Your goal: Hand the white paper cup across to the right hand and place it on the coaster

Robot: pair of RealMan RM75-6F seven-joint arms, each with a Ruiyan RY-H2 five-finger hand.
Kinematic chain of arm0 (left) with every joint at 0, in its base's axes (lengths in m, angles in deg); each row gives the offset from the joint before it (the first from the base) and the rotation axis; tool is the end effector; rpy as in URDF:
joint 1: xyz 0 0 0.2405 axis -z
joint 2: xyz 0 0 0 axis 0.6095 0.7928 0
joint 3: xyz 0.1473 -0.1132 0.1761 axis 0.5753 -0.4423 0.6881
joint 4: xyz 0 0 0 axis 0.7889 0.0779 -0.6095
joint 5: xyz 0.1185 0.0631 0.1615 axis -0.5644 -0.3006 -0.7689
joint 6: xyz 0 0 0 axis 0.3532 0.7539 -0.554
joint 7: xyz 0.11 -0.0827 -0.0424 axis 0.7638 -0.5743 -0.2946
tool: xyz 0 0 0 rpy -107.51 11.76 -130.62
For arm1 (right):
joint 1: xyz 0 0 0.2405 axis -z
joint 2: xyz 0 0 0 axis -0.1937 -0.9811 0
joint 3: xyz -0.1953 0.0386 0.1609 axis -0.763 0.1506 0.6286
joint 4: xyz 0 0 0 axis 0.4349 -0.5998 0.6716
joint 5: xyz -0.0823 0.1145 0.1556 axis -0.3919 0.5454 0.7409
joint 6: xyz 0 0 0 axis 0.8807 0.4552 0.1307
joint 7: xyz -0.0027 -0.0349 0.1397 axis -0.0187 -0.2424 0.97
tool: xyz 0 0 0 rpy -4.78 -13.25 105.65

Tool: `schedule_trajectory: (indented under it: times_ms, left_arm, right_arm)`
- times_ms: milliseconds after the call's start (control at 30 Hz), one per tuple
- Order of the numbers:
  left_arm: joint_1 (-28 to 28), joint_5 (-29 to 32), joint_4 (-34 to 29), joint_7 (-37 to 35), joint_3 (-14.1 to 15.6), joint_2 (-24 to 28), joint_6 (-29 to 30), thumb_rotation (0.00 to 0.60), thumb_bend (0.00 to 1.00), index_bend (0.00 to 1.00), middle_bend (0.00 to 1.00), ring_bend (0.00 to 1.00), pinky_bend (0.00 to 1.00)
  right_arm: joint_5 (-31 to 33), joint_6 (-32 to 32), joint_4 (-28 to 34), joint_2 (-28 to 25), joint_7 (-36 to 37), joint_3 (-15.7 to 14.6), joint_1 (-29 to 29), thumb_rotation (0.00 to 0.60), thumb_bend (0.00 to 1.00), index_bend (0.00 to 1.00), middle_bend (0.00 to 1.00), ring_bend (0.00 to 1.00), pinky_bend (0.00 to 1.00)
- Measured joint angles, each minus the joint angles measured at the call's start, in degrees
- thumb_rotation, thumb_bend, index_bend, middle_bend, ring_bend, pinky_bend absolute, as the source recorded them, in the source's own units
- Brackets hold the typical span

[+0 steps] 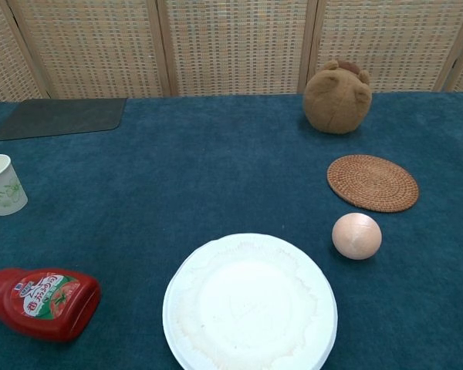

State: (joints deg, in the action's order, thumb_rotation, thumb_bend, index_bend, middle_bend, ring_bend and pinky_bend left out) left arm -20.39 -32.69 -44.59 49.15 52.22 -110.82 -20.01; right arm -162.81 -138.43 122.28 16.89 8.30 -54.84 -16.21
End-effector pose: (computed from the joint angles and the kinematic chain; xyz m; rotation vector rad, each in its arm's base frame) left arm -0.3044 0.2550 0.1386 -1.6055 -0.8497 -0.7234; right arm -0.3135 -0.1894 0.1472 1.3585 -0.8550 0.8736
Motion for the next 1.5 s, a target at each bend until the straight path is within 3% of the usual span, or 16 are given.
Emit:
schedule_trajectory:
  times_ms: [300,700,1233,1500]
  left_arm:
    - [6.19,5.55,7.78,-2.03,-1.45,0.08,-12.33,0.600,0.12,0.00,0.00,0.00,0.00]
    - [13.61,11.72,10.95,1.44,-2.77,-2.47,-23.48,0.600,0.13,0.00,0.00,0.00,0.00]
    - [17.84,19.89,14.82,7.77,-1.10,-7.03,-29.45,0.600,0.18,0.00,0.00,0.00,0.00]
    - [18.99,22.01,16.92,8.66,-0.58,-9.10,-30.06,0.600,0.24,0.18,0.00,0.00,0.00]
  right_arm:
    - [-0.47,-0.43,-0.35,0.04,0.58,0.09,-0.01,0.600,0.02,0.00,0.00,0.00,0.00]
    - [0.28,-0.32,-1.02,-0.11,2.28,0.41,0.14,0.600,0.02,0.00,0.00,0.00,0.00]
    - [0.82,-0.43,-1.66,-0.46,4.25,0.79,0.37,0.600,0.02,0.00,0.00,0.00,0.00]
    - [0.96,-0.24,-1.67,-0.44,4.12,0.78,0.35,0.600,0.02,0.00,0.00,0.00,0.00]
